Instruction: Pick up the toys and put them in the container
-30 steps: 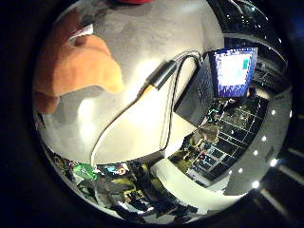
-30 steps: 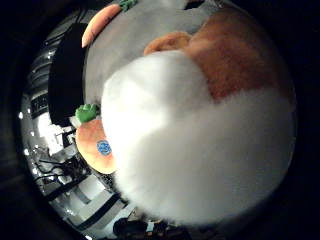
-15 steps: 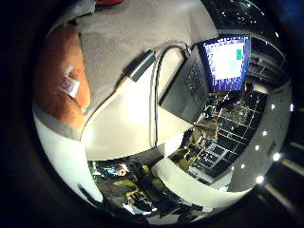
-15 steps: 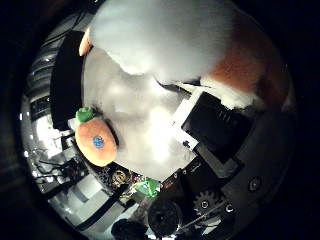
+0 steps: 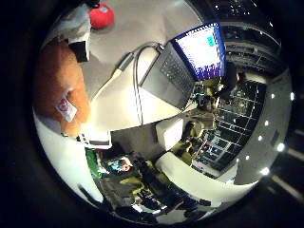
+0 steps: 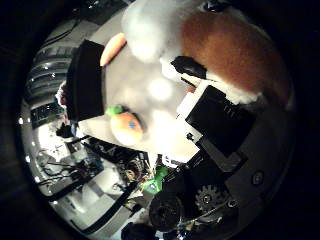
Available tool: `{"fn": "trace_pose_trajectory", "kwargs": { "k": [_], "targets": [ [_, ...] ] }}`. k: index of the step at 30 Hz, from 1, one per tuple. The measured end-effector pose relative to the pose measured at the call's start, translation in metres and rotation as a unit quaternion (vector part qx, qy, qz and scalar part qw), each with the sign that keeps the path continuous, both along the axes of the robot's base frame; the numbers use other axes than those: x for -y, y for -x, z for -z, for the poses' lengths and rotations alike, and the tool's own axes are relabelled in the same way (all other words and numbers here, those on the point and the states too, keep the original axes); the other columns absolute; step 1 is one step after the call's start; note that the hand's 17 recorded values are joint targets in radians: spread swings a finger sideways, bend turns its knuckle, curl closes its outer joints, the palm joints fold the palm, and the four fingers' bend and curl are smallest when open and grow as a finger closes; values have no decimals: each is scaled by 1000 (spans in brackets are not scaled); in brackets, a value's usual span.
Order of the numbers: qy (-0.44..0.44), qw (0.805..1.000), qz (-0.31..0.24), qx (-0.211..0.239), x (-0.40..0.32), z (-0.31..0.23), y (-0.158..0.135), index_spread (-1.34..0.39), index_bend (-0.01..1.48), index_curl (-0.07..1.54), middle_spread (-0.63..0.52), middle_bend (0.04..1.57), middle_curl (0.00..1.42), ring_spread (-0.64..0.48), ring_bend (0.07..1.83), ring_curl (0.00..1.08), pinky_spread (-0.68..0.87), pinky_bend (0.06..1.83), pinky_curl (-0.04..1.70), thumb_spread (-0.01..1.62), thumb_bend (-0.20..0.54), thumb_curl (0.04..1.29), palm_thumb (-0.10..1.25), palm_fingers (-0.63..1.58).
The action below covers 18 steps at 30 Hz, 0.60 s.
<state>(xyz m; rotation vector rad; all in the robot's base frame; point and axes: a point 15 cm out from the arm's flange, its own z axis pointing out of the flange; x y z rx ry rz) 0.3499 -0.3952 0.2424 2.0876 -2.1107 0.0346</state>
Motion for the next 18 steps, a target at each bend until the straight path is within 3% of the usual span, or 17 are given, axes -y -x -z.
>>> {"fn": "trace_pose_trajectory", "kwargs": {
  "k": [8,18],
  "targets": [
    [-34,995,-78,58,-137,-99,-42,-191,1175,661,-85,1307,600,-155,1416,575,-189,1237,840,953,-16,575,1023,1216],
    [-89,980,-151,90,-326,-129,-89,-188,1185,648,-84,1324,582,-154,1431,567,-187,1173,954,947,-17,620,1017,1211]
  ]
}}
